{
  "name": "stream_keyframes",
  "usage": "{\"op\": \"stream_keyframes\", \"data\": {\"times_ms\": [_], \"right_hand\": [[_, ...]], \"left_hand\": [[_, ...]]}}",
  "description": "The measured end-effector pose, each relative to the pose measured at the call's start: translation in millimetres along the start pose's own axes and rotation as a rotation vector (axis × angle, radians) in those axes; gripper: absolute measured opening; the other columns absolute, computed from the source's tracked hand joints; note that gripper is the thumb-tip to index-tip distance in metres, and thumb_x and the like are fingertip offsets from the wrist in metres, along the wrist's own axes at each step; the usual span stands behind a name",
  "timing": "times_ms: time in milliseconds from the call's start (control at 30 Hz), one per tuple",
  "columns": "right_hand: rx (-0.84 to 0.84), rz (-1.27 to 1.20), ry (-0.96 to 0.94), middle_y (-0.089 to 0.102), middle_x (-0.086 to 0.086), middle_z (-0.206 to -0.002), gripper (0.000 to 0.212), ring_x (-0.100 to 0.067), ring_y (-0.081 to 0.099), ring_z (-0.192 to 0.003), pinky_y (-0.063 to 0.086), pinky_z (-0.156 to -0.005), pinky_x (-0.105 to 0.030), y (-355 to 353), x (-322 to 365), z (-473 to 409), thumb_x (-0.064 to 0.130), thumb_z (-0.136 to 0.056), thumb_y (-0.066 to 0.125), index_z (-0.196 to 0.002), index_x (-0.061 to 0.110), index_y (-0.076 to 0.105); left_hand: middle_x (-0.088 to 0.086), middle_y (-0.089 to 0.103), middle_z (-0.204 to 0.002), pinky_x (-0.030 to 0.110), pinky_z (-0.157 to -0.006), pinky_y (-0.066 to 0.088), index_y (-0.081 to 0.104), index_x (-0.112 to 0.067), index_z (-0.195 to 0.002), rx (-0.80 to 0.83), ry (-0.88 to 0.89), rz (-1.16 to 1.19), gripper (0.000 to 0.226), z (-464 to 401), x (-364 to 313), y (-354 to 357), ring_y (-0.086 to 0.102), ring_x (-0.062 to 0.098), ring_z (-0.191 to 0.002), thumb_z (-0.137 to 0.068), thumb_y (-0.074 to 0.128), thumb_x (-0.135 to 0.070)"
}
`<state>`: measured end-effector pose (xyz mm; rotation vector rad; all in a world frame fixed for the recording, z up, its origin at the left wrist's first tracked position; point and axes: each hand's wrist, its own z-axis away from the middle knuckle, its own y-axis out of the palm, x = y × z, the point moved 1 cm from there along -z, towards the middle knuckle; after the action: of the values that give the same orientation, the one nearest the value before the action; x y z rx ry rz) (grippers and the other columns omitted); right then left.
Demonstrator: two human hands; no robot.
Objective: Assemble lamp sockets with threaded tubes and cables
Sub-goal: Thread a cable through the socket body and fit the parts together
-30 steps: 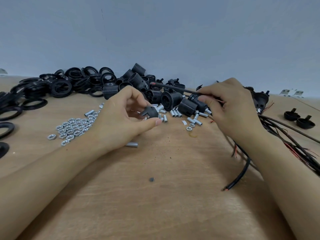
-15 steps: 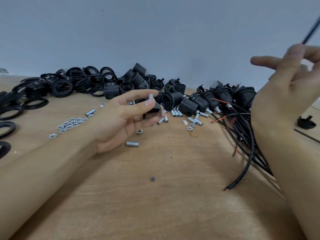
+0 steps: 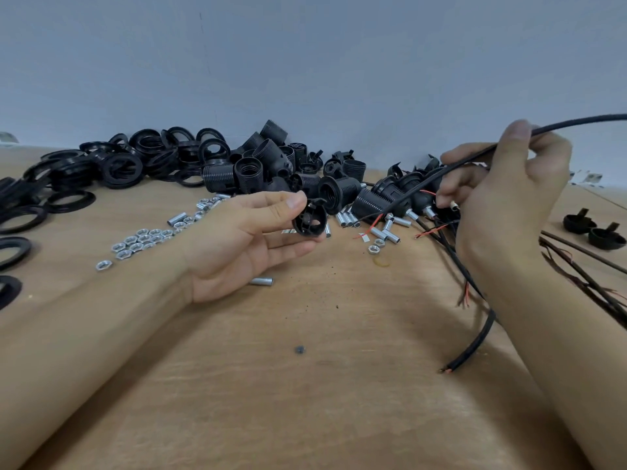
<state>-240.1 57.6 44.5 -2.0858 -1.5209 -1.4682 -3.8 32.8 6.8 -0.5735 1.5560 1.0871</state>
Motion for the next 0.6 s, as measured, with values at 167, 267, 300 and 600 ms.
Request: {"op": "stream_keyframes", "data": {"times_ms": [167,267,300,600], "right_hand": [[0.148,0.007,0.161,0.055,-0.004,-0.045,0.01,-0.017,0.028,-0.032,0.024,-0.038,-0.018,1.0,0.9,-3.1,0.019,-0.099,0.05,-0.095,0.012,0.056],[0.359,0.056,0.217,0.057,-0.006,-0.051,0.015,-0.017,0.032,-0.036,0.025,-0.038,-0.02,1.3,1.4,1.5,0.017,-0.088,0.062,-0.092,0.007,0.073],[0.411,0.039,0.241,0.06,-0.007,-0.056,0.016,-0.017,0.034,-0.039,0.026,-0.038,-0.02,1.7,0.6,3.3,0.016,-0.088,0.063,-0.098,0.007,0.073],[0.465,-0.287,0.464,0.074,-0.011,-0.107,0.023,-0.015,0.051,-0.048,0.037,-0.042,-0.021,2.4,2.5,-2.3,0.007,-0.094,0.042,-0.111,0.006,0.057]], "left_hand": [[0.017,0.073,-0.105,0.03,-0.081,0.058,0.076,-0.004,-0.1,-0.043,0.026,0.063,0.026,0.0,-2.1,2.1,0.072,0.029,-0.101,-0.082,0.067,-0.02],[0.015,0.074,-0.104,0.028,-0.08,0.059,0.077,-0.007,-0.094,-0.073,0.021,0.124,0.023,-1.9,-4.7,0.2,0.072,0.026,-0.103,-0.083,0.068,-0.024],[0.014,0.074,-0.104,0.028,-0.08,0.059,0.076,-0.008,-0.096,-0.078,0.014,0.135,0.024,-2.4,-5.0,-0.5,0.072,0.026,-0.103,-0.083,0.068,-0.026],[0.015,0.073,-0.111,0.028,-0.08,0.059,0.078,-0.008,-0.099,-0.032,-0.042,0.155,0.028,-2.3,-4.5,-2.7,0.072,0.024,-0.103,-0.085,0.067,-0.03]]}}
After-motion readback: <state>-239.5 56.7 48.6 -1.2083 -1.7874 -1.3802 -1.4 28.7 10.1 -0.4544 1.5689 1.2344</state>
